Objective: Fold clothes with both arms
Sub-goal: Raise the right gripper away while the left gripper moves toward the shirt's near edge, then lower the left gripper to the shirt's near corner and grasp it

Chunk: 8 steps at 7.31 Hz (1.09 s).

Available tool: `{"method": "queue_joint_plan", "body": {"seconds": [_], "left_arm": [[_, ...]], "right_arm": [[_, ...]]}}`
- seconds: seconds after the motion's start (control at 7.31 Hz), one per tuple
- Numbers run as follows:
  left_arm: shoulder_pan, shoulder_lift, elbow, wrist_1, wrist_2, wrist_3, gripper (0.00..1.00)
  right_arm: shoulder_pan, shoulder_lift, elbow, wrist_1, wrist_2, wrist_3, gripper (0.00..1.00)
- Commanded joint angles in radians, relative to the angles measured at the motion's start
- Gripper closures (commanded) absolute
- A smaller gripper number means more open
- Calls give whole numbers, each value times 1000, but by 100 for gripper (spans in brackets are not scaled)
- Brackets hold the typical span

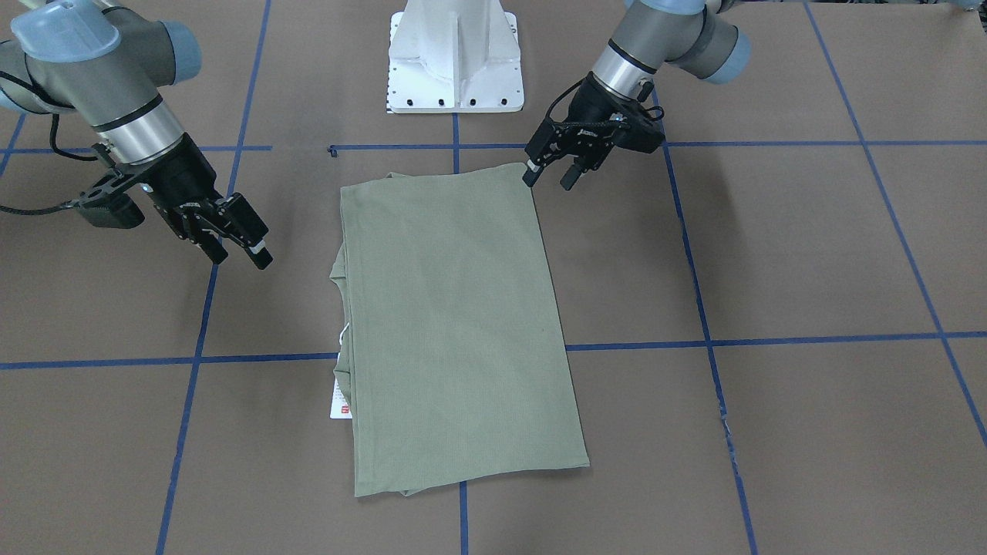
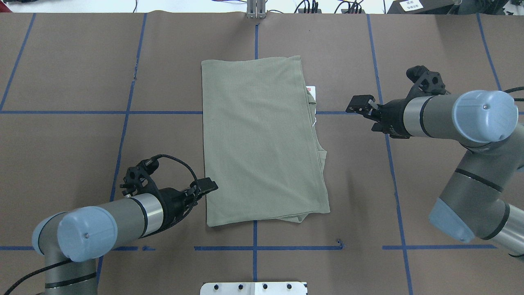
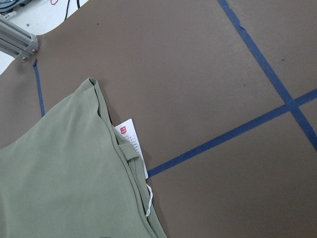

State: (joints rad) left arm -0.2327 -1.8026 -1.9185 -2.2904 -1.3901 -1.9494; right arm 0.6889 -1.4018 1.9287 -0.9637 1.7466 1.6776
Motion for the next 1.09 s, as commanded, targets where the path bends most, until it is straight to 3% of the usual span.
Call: {"method": "queue_joint_plan", "body": {"seconds": [0.0,0.96], "left_arm": [[41,2,22,2,45,-37,21],[105,-15,56,0,45,-25,20]], "right_arm": [[-11,-5,13,-1,-12,7,5],[-12,-28,49,-1,-13,7,4]]}}
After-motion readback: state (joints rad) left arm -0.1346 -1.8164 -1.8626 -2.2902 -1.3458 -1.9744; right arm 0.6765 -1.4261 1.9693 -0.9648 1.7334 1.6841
